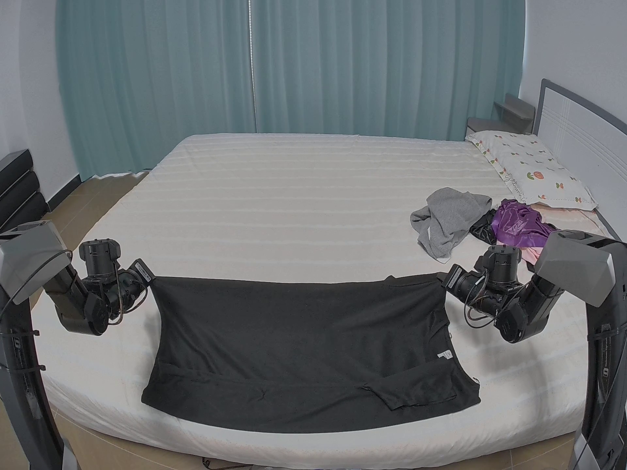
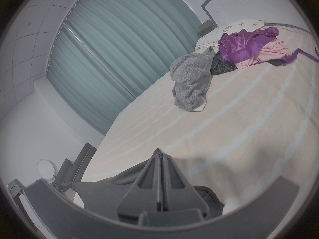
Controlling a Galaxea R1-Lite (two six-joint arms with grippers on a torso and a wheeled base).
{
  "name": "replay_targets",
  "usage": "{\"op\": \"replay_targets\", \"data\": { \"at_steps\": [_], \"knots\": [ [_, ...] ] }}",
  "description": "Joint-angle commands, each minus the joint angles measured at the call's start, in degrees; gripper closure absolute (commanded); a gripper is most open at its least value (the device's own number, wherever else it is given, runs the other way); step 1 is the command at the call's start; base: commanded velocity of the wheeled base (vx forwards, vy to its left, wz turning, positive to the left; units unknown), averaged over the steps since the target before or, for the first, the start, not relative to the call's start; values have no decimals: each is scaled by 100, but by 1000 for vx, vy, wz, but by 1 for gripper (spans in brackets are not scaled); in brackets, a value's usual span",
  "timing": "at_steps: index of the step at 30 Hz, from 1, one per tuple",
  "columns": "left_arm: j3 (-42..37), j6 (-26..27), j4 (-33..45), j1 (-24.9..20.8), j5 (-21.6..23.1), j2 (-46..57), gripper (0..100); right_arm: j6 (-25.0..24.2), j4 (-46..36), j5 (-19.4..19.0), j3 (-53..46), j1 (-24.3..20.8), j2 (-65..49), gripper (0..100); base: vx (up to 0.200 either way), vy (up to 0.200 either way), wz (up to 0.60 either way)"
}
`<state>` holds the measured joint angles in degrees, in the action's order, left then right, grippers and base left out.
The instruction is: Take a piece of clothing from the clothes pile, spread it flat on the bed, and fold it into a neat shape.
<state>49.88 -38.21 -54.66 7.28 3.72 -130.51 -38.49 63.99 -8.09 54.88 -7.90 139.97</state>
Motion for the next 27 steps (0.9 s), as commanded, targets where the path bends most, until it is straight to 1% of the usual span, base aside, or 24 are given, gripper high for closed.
{"op": "replay_targets", "data": {
  "at_steps": [1,3,6,14,21,24,27],
  "knots": [
    [-225,-11,-1,-7,15,193,100,-1,-9,-96,-215,-19,-313,100,0,0,0],
    [-260,-11,-1,-7,6,210,100,-10,17,-184,-268,-10,-374,100,0,0,0],
    [-277,-11,-9,2,6,228,100,-10,0,-192,-285,-10,-392,100,0,0,0],
    [-805,59,-466,2,6,228,100,-1,-36,-210,-619,-1,-445,100,0,0,0],
    [-1148,112,-545,2,6,369,100,43,-97,-333,-1023,-1,-655,100,0,0,0],
    [-1385,120,-686,11,32,421,100,184,-53,-342,-1322,8,-752,100,0,0,0],
    [-1613,147,-748,11,164,465,100,342,-36,-395,-1621,8,-805,100,0,0,0]
  ]
}}
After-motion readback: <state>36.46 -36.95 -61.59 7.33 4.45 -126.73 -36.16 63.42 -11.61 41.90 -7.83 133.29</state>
